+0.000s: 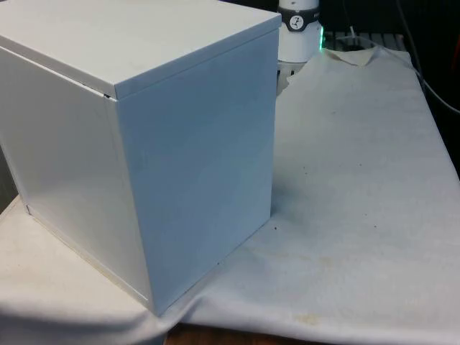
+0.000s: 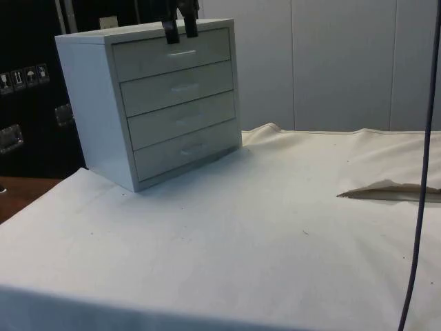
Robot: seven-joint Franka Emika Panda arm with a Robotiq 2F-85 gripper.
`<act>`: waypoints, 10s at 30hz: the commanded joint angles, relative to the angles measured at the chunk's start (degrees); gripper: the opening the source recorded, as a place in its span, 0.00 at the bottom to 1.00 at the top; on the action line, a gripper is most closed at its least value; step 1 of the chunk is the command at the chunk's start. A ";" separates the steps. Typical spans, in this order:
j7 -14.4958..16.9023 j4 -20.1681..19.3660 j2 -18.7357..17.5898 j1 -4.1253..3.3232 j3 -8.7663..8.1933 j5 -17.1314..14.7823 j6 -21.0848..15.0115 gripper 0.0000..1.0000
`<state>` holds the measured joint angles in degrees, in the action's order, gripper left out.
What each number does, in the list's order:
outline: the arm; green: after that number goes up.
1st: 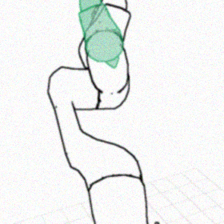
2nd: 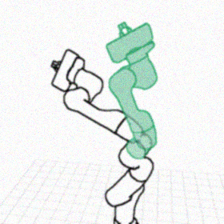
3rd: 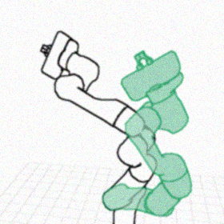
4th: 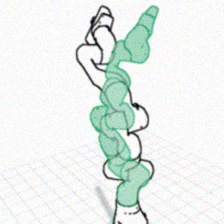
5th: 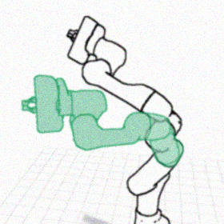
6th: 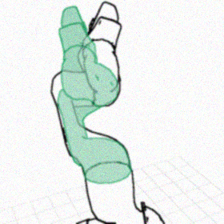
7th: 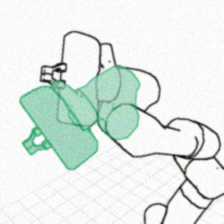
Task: Open the drawer, then close it.
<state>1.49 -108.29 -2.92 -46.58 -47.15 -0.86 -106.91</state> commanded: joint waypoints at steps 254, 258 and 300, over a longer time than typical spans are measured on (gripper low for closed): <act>-35.98 -20.80 0.06 0.57 -0.80 79.87 -33.98 1.00; -36.33 -20.57 -0.63 0.23 -1.60 79.81 -34.03 1.00; -38.10 -19.65 -4.53 0.97 -3.38 79.58 -38.79 0.37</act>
<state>-36.61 -127.65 -7.05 -45.89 -50.65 78.90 -144.27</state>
